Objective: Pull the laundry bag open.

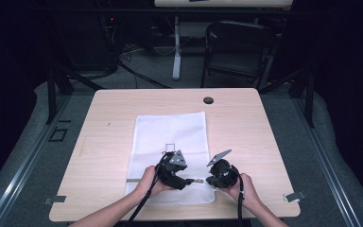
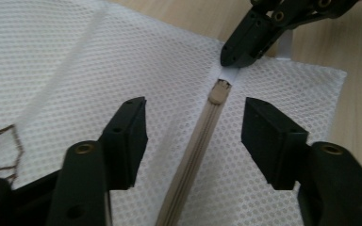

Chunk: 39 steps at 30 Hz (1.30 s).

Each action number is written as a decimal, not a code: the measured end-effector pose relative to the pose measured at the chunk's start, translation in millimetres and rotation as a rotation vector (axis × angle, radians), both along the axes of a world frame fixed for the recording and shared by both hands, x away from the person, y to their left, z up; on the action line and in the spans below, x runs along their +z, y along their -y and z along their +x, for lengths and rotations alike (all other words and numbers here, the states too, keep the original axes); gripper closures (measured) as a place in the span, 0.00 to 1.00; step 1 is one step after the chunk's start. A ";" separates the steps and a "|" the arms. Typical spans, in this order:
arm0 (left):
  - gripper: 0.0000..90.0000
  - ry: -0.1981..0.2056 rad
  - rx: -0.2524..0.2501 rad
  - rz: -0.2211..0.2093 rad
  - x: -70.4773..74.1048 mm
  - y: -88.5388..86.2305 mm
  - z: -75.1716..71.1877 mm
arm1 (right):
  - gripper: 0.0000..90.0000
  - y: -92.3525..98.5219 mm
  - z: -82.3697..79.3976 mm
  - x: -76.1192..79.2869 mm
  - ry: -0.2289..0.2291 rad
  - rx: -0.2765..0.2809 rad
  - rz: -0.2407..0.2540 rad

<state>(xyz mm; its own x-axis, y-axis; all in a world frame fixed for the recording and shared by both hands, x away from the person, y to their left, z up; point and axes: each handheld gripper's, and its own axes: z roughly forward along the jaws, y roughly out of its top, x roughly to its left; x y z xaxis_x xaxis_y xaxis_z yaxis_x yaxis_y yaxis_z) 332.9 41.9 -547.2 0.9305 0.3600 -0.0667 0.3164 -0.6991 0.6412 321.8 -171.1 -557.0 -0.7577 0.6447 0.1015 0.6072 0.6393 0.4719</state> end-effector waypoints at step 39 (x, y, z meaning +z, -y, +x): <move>0.88 -0.055 -0.092 -0.003 -23.6 30.6 6.4 | 1.00 1.6 -0.2 -0.8 -0.004 0.005 0.014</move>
<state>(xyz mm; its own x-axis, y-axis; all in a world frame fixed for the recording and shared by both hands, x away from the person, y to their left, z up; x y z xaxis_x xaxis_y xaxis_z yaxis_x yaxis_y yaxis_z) 339.3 11.3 -570.9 0.9546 0.2730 -0.1195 0.2858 -0.7251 0.6266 321.7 -172.7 -557.8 -0.7602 0.6397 0.1138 0.6062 0.6353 0.4783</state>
